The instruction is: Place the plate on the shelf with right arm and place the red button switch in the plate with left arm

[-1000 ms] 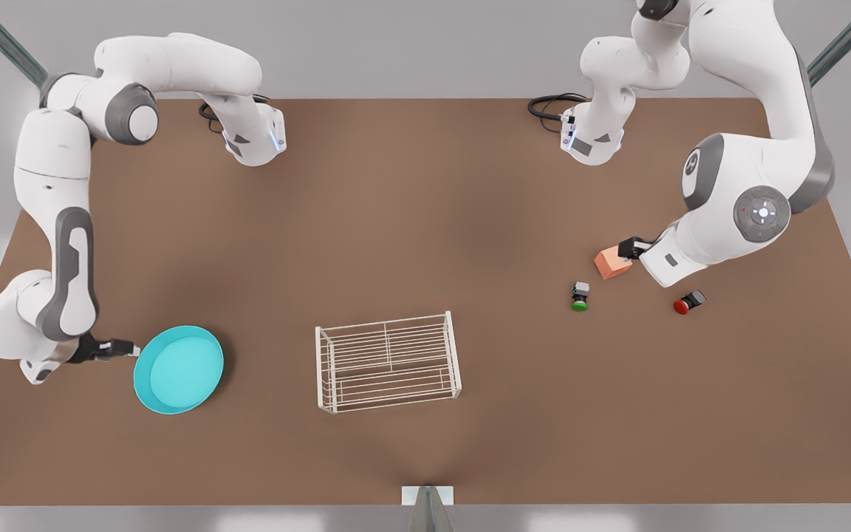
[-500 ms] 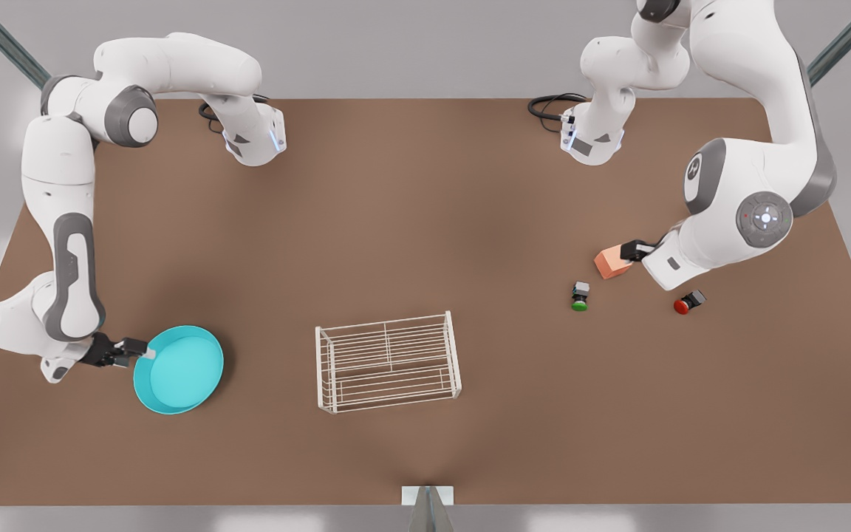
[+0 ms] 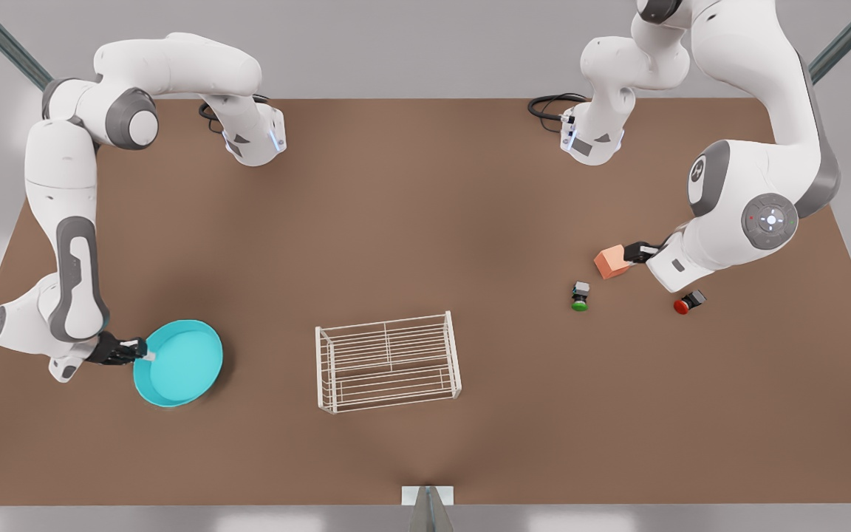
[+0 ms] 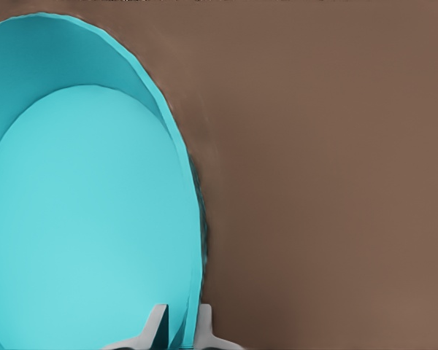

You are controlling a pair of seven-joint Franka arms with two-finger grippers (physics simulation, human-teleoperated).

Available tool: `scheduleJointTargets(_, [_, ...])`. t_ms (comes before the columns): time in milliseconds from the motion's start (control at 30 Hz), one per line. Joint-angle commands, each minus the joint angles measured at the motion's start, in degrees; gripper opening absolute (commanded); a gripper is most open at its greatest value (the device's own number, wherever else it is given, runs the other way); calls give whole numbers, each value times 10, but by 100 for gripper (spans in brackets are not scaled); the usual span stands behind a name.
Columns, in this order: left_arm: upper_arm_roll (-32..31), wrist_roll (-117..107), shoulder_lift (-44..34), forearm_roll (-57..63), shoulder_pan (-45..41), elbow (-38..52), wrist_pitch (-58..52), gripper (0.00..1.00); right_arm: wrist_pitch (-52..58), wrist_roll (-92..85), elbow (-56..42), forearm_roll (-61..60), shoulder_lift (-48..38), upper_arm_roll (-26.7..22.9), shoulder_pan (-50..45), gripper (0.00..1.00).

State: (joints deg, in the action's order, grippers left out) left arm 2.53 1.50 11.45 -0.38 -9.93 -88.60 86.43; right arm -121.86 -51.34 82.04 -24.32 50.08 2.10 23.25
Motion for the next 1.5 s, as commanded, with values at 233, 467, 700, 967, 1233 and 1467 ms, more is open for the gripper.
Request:
scheduleJointTargets(233, [19,3,-5,-5,1,5,-2,100,102,-35,-23,2,-47,44,-5,21])
scheduleJointTargets(467, [21,3,-1,-12,0,10,4,100,144,211,-48,-23,-107,155,-72,21])
scheduleJointTargets(700, [21,3,14,-9,1,28,13,100,112,473,-157,-49,-75,163,-214,21])
scheduleJointTargets(967, [24,4,11,-6,2,28,13,100,-9,597,-222,-59,-4,146,-314,21])
scheduleJointTargets(1233, [124,366,6,-7,23,-92,149,100,7,591,-187,-28,-15,142,-333,21])
scheduleJointTargets(1467, [128,861,46,-9,54,-299,456,100,22,593,-177,26,-9,129,-337,21])
